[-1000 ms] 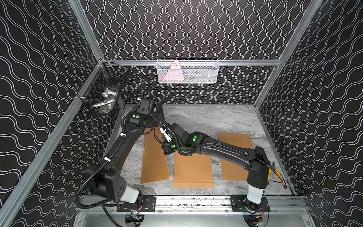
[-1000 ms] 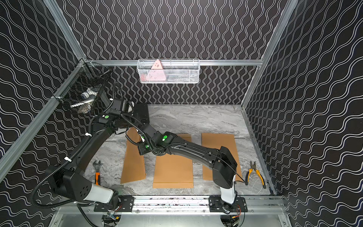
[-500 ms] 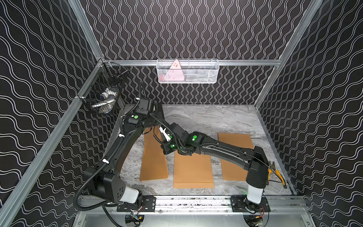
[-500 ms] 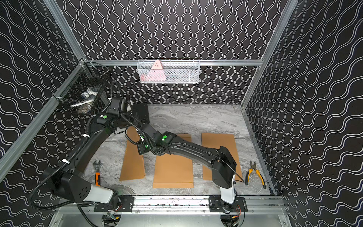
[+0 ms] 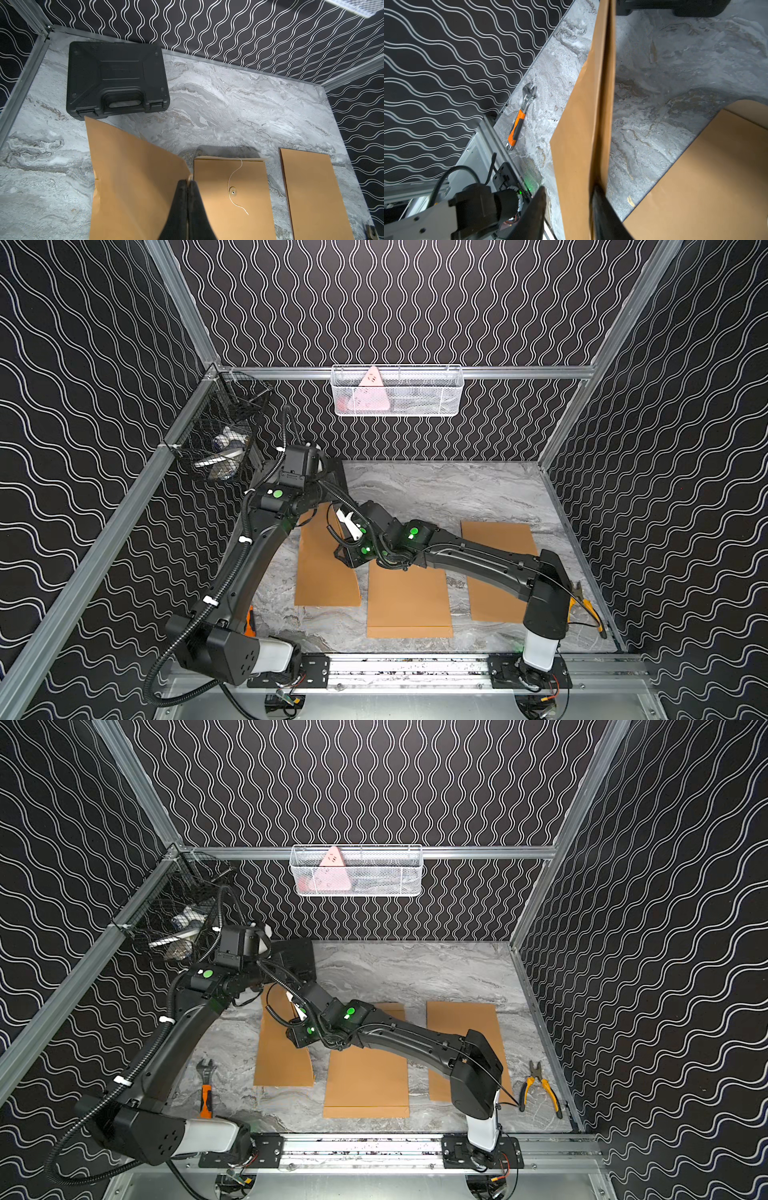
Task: Open the file bag
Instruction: Pick up the file bag from the center of the board.
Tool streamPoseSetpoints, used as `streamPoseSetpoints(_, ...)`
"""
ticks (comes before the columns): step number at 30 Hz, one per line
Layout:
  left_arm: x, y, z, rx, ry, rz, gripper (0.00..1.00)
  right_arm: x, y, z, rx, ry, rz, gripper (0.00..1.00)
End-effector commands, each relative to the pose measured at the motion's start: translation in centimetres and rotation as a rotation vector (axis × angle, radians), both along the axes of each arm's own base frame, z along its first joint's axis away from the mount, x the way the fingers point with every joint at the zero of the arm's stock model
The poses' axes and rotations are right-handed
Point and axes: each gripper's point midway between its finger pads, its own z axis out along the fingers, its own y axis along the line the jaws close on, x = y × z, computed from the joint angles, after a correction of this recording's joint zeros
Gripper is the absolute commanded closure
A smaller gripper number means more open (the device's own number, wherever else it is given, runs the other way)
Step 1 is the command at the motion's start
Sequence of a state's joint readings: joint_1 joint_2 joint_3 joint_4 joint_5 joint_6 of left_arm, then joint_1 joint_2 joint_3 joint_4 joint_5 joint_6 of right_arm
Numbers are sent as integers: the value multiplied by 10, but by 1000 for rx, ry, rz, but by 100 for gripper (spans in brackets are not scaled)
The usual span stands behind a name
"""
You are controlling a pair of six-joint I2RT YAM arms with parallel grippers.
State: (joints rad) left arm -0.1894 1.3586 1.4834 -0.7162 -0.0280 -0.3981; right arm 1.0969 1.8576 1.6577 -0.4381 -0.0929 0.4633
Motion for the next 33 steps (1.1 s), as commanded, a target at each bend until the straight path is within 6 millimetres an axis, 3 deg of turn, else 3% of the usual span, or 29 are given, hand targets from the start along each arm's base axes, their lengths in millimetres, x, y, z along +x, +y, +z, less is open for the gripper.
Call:
streamPoseSetpoints(1, 1, 2, 14, -12, -53, 15, 100, -4, 1, 9, 37, -4, 16, 55)
streamPoseSetpoints(12, -14, 8, 52, -13, -168, 27, 100, -12, -11, 13, 60, -14, 32, 37)
streamPoseSetpoints(26, -17, 9, 43, -9, -176, 26, 100, -15, -25, 57, 125, -85, 33, 34)
streamPoseSetpoints(33, -21, 1, 64, -40, -241, -21, 100, -1, -48, 74, 122, -161, -35, 32)
